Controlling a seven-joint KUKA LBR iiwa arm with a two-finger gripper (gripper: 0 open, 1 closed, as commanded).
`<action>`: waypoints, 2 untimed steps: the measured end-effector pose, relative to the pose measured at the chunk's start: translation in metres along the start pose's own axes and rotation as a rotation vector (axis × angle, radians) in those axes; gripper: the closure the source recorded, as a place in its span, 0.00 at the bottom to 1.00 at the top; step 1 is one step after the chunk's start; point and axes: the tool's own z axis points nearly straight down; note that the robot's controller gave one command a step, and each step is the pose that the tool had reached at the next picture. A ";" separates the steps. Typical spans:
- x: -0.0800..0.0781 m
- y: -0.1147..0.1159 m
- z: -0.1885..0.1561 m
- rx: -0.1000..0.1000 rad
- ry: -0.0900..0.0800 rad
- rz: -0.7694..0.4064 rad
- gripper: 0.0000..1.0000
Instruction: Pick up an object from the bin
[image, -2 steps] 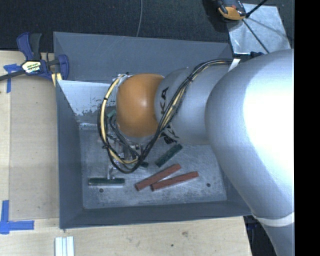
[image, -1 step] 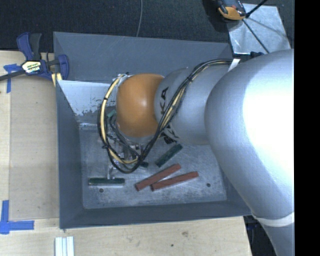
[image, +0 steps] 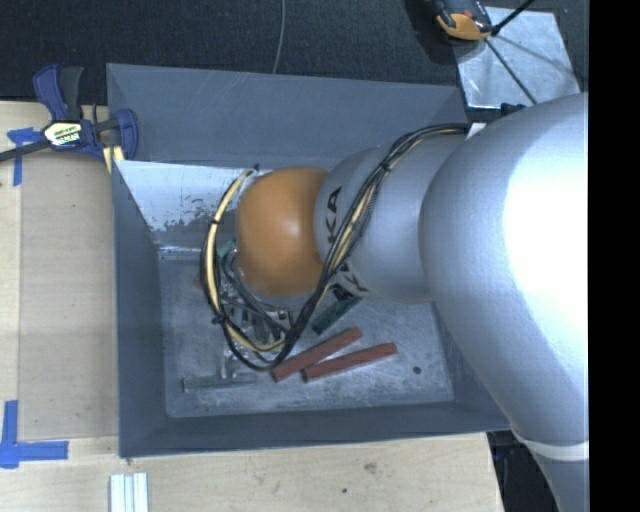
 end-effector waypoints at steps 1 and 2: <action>0.026 0.025 0.003 0.002 0.009 -0.041 0.00; -0.027 -0.059 0.006 0.001 -0.006 -0.126 1.00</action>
Offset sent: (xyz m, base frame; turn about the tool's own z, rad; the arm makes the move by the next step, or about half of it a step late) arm 0.0253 -0.0570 -0.0121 -0.1294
